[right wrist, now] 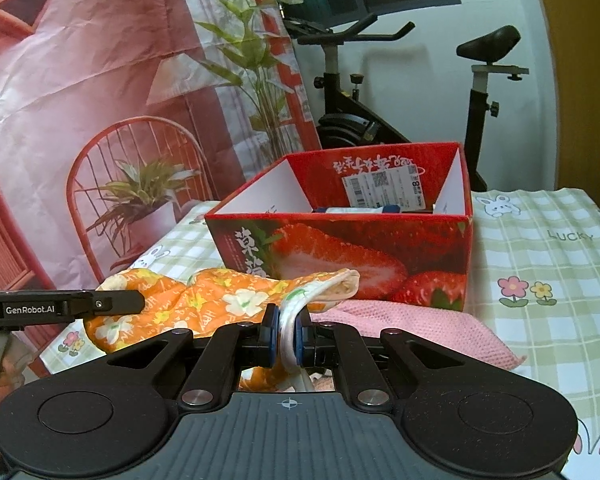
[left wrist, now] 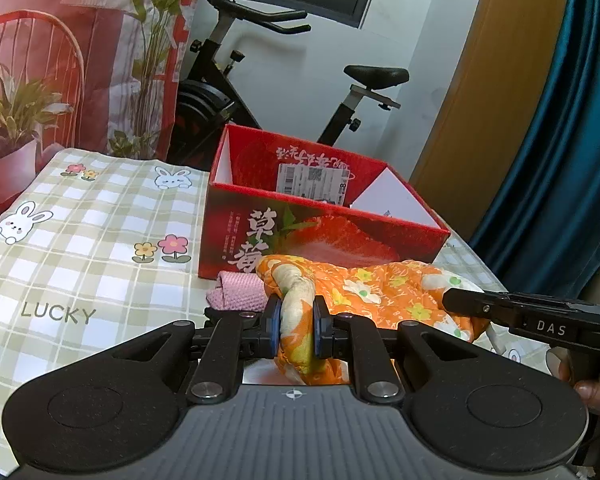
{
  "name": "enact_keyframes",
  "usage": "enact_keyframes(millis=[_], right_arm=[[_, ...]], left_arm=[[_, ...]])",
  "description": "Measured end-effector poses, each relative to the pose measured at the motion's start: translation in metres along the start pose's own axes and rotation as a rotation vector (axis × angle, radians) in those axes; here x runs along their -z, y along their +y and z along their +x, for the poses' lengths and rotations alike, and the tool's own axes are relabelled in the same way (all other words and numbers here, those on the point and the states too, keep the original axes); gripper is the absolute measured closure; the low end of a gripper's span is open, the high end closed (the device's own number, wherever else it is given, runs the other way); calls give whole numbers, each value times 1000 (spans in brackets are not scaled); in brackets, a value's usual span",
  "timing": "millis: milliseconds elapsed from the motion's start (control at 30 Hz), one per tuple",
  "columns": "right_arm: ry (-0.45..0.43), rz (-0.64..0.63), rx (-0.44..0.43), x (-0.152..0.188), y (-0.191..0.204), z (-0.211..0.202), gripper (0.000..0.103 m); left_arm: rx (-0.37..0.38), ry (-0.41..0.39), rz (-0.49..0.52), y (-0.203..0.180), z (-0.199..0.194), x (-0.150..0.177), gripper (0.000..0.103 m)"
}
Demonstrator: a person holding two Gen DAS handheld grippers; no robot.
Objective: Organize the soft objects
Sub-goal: 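Lift the orange floral cloth with both grippers and carry it into the red box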
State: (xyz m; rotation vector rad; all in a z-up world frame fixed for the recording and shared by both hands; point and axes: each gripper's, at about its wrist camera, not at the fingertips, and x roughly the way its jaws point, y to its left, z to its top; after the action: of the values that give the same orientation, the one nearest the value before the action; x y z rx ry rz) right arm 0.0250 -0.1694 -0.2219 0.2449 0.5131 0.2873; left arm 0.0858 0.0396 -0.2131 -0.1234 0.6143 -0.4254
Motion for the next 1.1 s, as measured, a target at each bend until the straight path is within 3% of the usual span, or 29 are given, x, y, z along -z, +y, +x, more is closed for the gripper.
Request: enact_keyframes(millis=[300,567,900,1100], right_arm=[[-99,-41,-43,-39,5,-11,95],[-139,-95,-24,-92,-11,10,95],[-61,-76,27,-134,-52,77,96],[22,-44,74,-147,-77,122,96]], left_arm=[[21,-101,39,-4,-18,-36,87],[26,-128,66,-7,15,-84,87],[25,-78,56,-3,82,-127,87],[18,-5,61,-5,131,-143,87]])
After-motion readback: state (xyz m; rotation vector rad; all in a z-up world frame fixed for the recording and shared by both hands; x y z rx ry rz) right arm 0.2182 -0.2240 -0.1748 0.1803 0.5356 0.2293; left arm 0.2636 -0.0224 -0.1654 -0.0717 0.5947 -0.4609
